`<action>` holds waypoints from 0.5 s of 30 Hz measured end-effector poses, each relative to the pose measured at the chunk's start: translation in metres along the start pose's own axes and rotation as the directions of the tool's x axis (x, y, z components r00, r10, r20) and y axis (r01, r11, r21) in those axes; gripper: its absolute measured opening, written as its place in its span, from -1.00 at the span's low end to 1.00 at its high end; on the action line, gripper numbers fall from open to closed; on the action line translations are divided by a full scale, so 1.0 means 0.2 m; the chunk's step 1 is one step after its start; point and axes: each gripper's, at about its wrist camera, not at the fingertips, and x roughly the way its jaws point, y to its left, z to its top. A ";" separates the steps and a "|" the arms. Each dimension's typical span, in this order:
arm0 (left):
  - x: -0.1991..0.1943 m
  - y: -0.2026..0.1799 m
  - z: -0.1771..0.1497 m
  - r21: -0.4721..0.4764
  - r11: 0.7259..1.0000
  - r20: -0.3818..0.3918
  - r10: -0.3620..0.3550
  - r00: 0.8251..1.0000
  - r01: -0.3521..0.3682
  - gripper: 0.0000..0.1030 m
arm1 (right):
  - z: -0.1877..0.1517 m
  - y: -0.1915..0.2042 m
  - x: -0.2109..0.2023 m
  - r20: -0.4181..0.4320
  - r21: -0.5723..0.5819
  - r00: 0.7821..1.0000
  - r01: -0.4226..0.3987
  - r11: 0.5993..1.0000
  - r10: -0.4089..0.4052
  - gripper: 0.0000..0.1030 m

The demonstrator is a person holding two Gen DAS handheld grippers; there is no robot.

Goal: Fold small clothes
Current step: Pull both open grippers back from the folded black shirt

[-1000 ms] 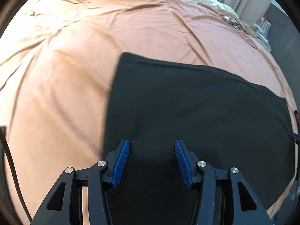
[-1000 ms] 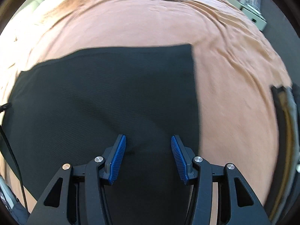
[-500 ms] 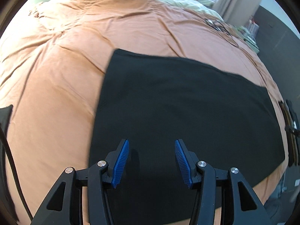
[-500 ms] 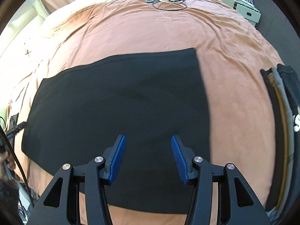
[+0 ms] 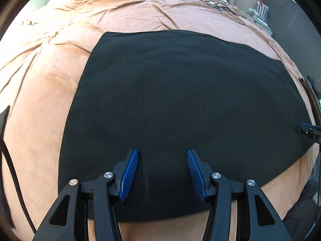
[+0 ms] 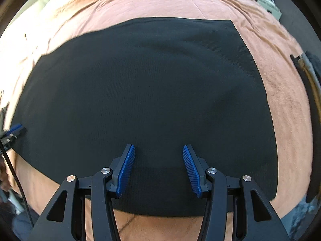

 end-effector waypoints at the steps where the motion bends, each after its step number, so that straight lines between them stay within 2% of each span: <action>1: 0.00 0.01 -0.01 0.001 1.000 0.000 0.001 1.000 -0.001 0.04 | -0.02 0.02 0.00 0.002 -0.007 1.000 0.007 1.000 -0.007 -0.06; 8: -0.07 0.11 -0.17 -0.070 0.997 -0.018 -0.037 0.999 0.035 0.04 | -0.20 0.11 -0.06 0.033 -0.050 0.998 0.055 0.997 -0.053 -0.07; 12: -0.19 0.17 -0.26 -0.117 0.993 -0.013 -0.036 0.999 0.034 0.04 | -0.30 0.09 -0.10 0.027 -0.035 0.999 0.043 0.998 -0.042 -0.07; 15: -0.30 0.24 -0.31 -0.155 0.987 0.022 -0.041 0.999 0.044 0.04 | -0.35 0.08 -0.21 0.074 -0.005 0.997 -0.001 1.000 0.002 -0.07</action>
